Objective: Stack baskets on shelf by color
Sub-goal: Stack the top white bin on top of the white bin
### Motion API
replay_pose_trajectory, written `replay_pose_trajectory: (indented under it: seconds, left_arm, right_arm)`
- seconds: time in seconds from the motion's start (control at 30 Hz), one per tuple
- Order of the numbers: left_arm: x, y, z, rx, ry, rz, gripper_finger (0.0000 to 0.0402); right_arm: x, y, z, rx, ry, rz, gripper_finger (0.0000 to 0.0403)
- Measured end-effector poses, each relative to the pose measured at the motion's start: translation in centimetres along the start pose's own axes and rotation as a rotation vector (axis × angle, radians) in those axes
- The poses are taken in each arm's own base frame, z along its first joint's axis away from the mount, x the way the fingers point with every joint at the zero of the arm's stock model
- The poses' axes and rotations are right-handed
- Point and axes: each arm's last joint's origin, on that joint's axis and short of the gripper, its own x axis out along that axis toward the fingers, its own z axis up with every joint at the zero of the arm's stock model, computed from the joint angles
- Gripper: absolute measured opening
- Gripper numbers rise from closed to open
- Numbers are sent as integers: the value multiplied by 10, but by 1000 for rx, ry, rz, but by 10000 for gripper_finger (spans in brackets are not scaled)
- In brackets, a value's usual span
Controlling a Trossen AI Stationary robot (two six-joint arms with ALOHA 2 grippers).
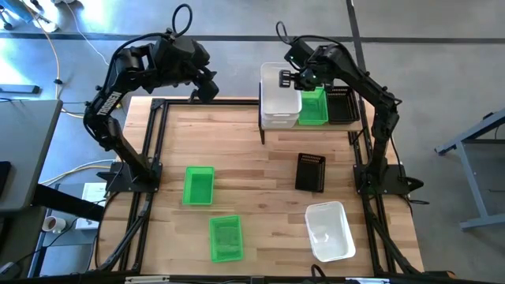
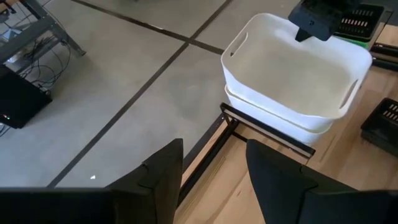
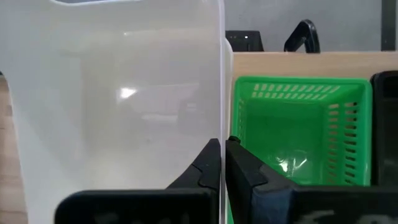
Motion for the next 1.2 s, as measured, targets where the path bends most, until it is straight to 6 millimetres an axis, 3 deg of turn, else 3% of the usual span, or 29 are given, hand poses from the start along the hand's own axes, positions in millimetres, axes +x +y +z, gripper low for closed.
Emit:
replay_pose_trajectory:
  seconds: [0.67,1.0,1.2]
  left_arm:
    - [0,0,0,1,0,0,168]
    - [0,0,0,-1,0,0,168]
    - [0,0,0,-1,0,0,168]
  right_arm:
    - [0,0,2,-28,2,18,4]
    - [0,1,2,-38,-8,18,77]
    - [0,0,3,-46,-37,-5,89]
